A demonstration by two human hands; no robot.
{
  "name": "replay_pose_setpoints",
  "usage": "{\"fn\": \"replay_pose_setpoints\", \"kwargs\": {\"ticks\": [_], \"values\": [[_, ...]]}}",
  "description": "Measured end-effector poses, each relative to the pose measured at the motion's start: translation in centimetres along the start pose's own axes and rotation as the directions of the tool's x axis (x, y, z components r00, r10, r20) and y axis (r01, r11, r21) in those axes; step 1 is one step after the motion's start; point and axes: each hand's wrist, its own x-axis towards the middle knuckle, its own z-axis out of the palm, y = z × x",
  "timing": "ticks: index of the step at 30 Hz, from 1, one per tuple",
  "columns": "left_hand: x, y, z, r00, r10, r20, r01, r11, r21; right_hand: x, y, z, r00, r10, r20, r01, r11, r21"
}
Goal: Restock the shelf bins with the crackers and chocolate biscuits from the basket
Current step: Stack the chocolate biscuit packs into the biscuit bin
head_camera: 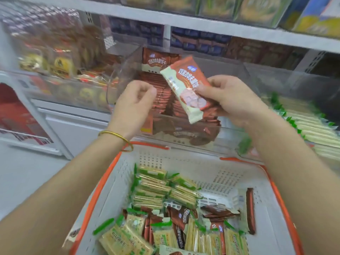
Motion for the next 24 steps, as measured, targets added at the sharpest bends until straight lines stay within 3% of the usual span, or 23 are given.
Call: {"fn": "replay_pose_setpoints", "kwargs": {"ticks": [2,4,7,12,16,24], "values": [[2.0,-1.7,-0.9,0.977,0.199,0.075,-0.211,0.870,0.446,5.1,-0.2,0.7,0.995,-0.064,-0.075,0.053,0.989,-0.141],[3.0,-2.9,-1.0,0.957,0.222,0.185,-0.289,0.719,0.632,10.2,0.2,1.7,0.981,-0.163,-0.106,0.113,0.920,-0.374],[3.2,-3.8,-0.1,0.959,0.187,0.212,-0.282,0.662,0.694,15.8,0.2,3.2,0.955,-0.292,-0.052,0.179,0.708,-0.683],[3.2,-4.9,0.6,0.953,0.260,0.156,-0.289,0.622,0.728,21.2,-0.1,5.1,0.951,-0.297,0.090,0.225,0.462,-0.858],[3.3,-4.7,0.7,0.955,0.240,0.175,-0.288,0.605,0.743,23.0,0.7,6.0,0.931,-0.333,0.149,0.281,0.394,-0.875],[3.3,-4.5,0.6,0.959,0.217,0.182,-0.280,0.625,0.729,22.9,1.1,6.3,0.880,-0.468,0.078,0.243,0.304,-0.921]]}}
